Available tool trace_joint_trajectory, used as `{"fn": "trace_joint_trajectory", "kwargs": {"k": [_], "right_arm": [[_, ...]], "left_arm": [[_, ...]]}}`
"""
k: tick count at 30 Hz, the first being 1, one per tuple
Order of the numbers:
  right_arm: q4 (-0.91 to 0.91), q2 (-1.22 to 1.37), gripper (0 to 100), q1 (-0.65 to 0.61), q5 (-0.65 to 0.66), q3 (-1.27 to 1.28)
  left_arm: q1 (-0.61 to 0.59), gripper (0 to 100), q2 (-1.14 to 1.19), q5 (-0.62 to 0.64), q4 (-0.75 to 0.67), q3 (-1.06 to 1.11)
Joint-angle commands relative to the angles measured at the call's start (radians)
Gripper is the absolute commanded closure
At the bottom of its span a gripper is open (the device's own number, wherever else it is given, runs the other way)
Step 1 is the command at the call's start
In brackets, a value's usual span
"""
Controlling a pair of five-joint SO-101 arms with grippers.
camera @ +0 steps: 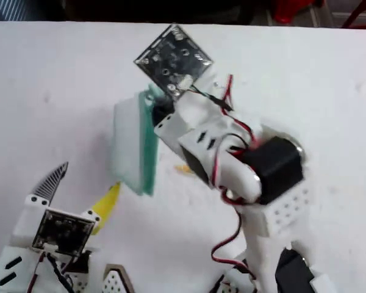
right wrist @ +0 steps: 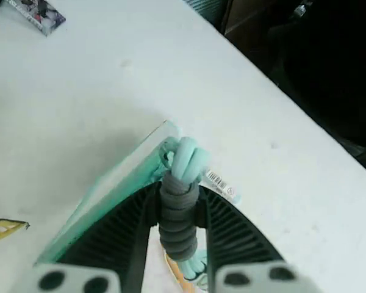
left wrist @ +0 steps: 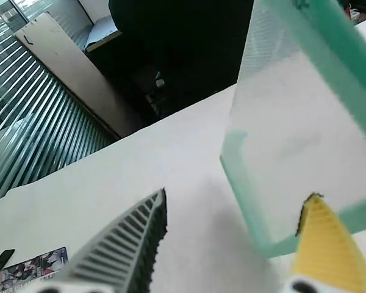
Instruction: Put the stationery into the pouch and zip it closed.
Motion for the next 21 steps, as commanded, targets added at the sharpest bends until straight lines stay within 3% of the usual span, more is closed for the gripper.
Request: {"fn": "trace_joint_trajectory", "kwargs": {"k": [1, 7, 11, 16, 21], "right_arm": [[0.015, -0.01, 98.1, -0.01, -0.003, 0.061], [-0.091, -0.004, 98.1, -0.002, -0.002, 0.084], [-0.295, 0.015, 98.1, 0.024, 0.104, 0.091], [-0.472, 0.154, 98.1, 0.104, 0.107, 0.081], [-0.503, 0.248, 98.1, 0.119, 0.107, 0.006]], "left_arm": [[0.005, 65, 0.004, 0.014, -0.023, 0.009], [0.01, 65, 0.004, 0.015, -0.023, 0.009], [0.01, 65, 0.004, 0.017, -0.021, 0.009], [0.005, 65, 0.004, 0.055, -0.012, 0.009], [0.005, 65, 0.004, 0.058, 0.006, 0.009]]}}
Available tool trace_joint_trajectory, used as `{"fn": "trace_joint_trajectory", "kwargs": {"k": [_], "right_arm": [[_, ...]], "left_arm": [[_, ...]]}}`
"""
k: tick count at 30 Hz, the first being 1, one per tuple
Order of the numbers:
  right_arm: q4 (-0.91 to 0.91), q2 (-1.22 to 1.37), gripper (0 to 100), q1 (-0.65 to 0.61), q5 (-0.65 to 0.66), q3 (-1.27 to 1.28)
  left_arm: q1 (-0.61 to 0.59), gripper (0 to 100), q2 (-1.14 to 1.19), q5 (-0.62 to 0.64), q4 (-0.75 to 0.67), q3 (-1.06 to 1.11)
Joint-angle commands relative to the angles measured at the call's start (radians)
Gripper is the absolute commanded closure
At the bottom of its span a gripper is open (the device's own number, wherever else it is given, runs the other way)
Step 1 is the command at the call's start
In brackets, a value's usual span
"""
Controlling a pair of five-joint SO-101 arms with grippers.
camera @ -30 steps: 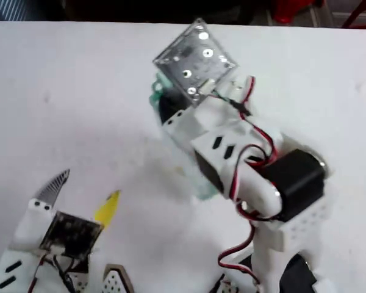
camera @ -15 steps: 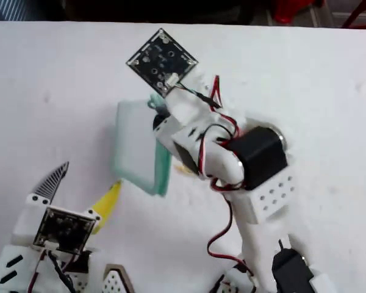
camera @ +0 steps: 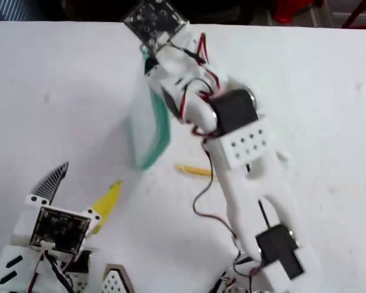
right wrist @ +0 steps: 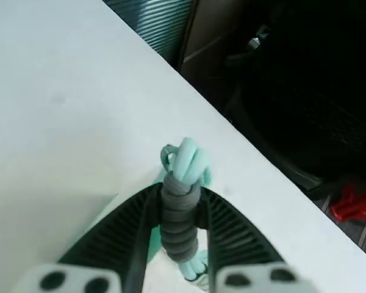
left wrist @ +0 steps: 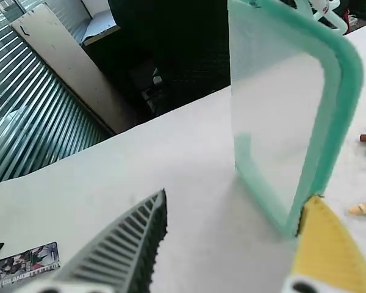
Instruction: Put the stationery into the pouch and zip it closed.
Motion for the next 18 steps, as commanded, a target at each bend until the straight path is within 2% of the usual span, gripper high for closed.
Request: {"fn": "trace_joint_trajectory", "kwargs": {"k": [1, 10, 14, 18], "right_arm": [[-0.001, 0.024, 98.1, -0.004, 0.011, -0.104], [0.351, 0.036, 98.1, -0.252, 0.018, -0.242], [0.483, 0.03, 98.1, -0.271, 0.018, -0.247], [0.503, -0.059, 98.1, -0.245, 0.018, -0.203]], "left_arm": [[0.005, 65, 0.004, 0.015, 0.005, 0.0], [0.005, 65, 0.004, 0.018, 0.0, 0.0], [0.005, 65, 0.004, 0.017, 0.002, 0.0], [-0.005, 65, 0.004, 0.015, 0.006, -0.008]]}}
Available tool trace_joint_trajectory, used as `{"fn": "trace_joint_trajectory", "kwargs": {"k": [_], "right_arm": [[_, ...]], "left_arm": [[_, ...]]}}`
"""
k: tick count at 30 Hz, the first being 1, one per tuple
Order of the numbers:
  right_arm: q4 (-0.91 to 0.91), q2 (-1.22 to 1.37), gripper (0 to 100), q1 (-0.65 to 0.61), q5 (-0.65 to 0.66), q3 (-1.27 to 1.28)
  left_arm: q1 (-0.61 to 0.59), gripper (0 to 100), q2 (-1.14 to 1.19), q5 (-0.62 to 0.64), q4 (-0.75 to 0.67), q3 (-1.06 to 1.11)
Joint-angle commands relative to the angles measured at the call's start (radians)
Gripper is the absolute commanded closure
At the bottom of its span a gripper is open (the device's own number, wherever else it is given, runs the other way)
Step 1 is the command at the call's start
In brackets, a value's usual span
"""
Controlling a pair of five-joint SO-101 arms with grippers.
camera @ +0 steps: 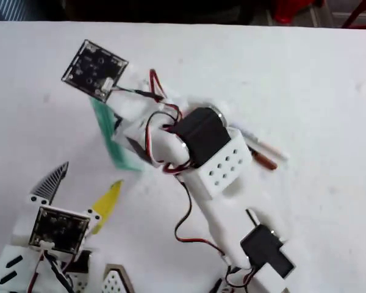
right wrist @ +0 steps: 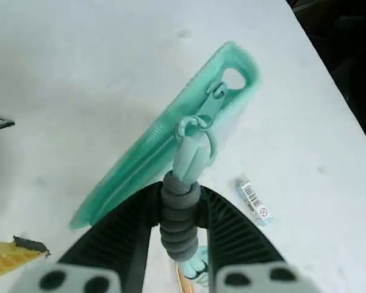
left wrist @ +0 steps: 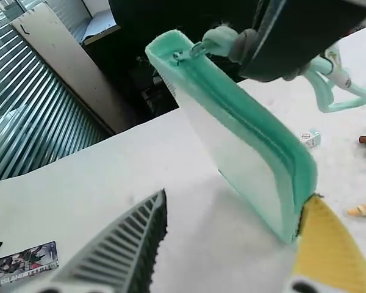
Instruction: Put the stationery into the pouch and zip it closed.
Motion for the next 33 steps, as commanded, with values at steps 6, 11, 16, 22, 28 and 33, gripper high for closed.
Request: {"fn": "trace_joint_trajectory", "kwargs": {"k": [6, 11, 16, 22, 28, 33], "right_arm": [[0.025, -0.323, 98.1, 0.024, 0.011, 0.198], [0.025, -0.479, 98.1, 0.001, 0.078, 0.442], [0.025, -0.607, 98.1, -0.074, 0.164, 0.632], [0.025, -0.676, 98.1, -0.096, 0.166, 0.726], [0.025, -0.731, 98.1, -0.096, 0.166, 0.776], [0.025, -0.842, 98.1, -0.097, 0.189, 0.878]], "left_arm": [[-0.119, 65, 0.002, 0.003, 0.002, -0.02], [-0.18, 65, 0.002, 0.002, 0.006, -0.046], [-0.22, 65, 0.002, -0.043, 0.029, -0.054], [-0.22, 65, 0.002, -0.109, 0.052, -0.054], [-0.214, 65, 0.002, -0.315, 0.009, -0.075], [-0.174, 59, 0.002, -0.331, -0.009, -0.084]]}}
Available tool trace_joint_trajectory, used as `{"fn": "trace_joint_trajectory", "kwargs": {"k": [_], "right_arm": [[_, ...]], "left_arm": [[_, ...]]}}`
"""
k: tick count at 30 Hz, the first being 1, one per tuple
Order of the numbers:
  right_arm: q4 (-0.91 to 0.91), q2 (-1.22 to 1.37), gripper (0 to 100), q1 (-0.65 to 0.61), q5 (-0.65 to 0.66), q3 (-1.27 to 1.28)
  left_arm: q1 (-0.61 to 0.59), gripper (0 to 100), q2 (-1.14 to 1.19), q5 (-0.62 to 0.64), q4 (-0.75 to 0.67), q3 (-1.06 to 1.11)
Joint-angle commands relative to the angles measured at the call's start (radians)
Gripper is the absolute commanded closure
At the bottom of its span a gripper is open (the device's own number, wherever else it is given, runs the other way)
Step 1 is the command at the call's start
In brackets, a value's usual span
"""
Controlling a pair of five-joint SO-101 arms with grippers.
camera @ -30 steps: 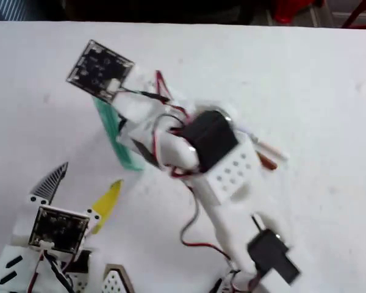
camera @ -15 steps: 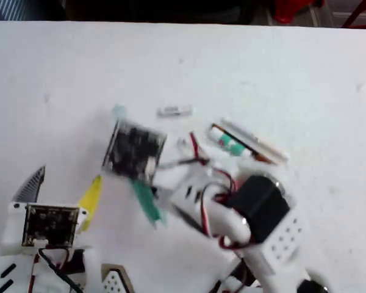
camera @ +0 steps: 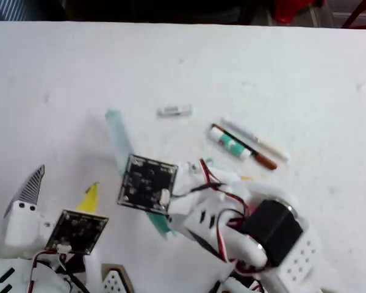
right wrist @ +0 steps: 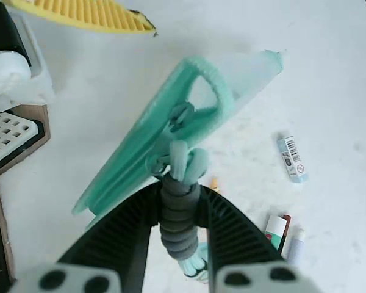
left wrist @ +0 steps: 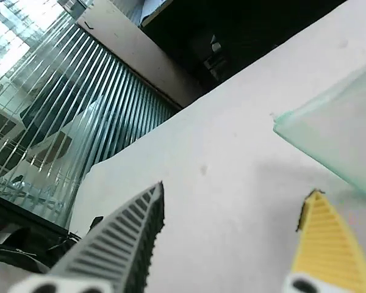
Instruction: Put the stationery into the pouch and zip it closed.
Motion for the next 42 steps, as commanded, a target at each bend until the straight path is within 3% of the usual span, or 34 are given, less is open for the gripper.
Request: {"fn": "trace_joint_trajectory", "kwargs": {"k": [1, 4, 16, 25, 32, 42], "right_arm": [[0.022, -0.085, 98.1, -0.007, 0.071, 0.06], [0.024, -0.153, 98.1, -0.007, 0.143, 0.155], [0.024, -0.351, 98.1, -0.001, 0.381, 0.367], [-0.03, -0.335, 98.1, 0.001, 0.396, 0.367], [-0.067, -0.332, 98.1, 0.002, 0.328, 0.242], [-0.11, -0.24, 98.1, 0.001, 0.189, 0.157]], "left_arm": [[0.067, 56, 0.002, -0.014, -0.025, -0.031], [0.154, 51, 0.004, -0.02, -0.005, -0.029], [0.397, 57, 0.01, -0.279, -0.009, 0.132], [0.453, 57, 0.01, -0.37, -0.066, 0.241], [0.524, 57, 0.008, -0.359, -0.094, 0.334], [0.55, 57, 0.008, -0.035, -0.261, 0.41]]}}
